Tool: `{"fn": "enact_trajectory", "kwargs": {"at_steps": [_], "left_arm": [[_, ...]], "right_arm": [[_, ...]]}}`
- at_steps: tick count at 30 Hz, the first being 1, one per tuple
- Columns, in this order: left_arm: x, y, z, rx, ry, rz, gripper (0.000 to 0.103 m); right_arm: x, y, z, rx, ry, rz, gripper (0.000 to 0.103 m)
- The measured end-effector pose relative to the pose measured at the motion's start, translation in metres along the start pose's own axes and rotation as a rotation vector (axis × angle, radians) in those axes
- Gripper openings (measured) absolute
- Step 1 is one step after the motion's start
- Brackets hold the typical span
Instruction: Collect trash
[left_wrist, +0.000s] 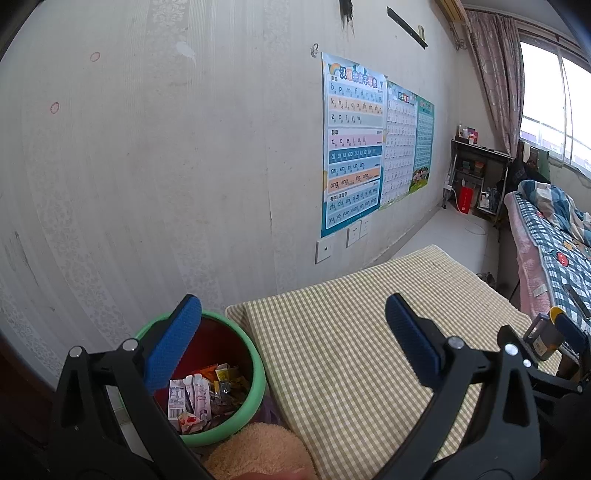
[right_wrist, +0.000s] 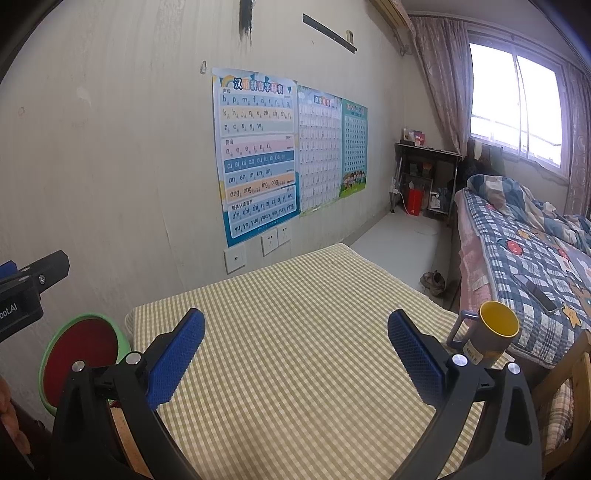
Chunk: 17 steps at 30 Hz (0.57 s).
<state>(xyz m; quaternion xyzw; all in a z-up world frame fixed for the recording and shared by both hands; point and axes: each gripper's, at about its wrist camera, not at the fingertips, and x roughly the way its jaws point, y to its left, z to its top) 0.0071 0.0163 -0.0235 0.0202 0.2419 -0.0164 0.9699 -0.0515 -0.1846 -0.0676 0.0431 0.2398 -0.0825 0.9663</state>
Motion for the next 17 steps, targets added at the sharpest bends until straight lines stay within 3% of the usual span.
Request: {"fn": "enact_trajectory", "kwargs": {"at_steps": [7, 13, 17], "left_arm": [[0.003, -0.001, -0.001, -0.003, 0.008, -0.002, 0.098], [0.024, 0.006, -0.009, -0.028, 0.083, -0.017, 0.098], [0.041, 0.025, -0.015, -0.112, 0.157, -0.066, 0.098]], "right_arm": [[0.009, -0.001, -0.004, 0.005, 0.032, 0.002, 0.096], [0.039, -0.016, -0.023, 0.050, 0.143, -0.008, 0.096], [0.081, -0.051, -0.045, 0.116, 0.248, -0.095, 0.096]]}}
